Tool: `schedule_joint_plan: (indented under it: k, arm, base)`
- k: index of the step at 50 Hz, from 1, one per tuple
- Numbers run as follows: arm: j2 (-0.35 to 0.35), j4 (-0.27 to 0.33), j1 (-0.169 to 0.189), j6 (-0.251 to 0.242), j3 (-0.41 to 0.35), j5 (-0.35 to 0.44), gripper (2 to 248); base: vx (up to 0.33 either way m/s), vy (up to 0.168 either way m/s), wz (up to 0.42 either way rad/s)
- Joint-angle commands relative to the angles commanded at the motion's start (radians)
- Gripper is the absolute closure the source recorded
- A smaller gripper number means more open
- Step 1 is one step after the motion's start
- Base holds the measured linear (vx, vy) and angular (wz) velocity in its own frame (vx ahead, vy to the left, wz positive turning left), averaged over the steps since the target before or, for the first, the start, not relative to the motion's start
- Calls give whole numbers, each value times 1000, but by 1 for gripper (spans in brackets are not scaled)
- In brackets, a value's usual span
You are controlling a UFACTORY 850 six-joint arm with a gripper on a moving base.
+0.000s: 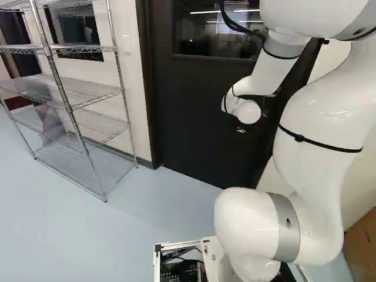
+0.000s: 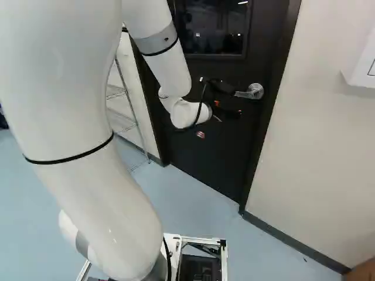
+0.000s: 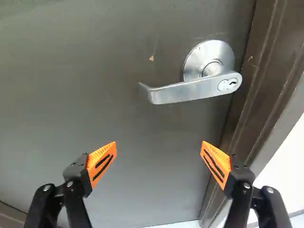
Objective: Open the door and move inside
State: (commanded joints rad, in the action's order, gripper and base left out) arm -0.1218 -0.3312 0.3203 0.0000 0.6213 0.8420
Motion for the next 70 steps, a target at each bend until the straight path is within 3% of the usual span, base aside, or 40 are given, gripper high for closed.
schedule_joint_plan:
  k: [70]
  arm:
    - [131, 0, -21, 0, 5, 0, 3]
  base:
    - [0, 0, 0]
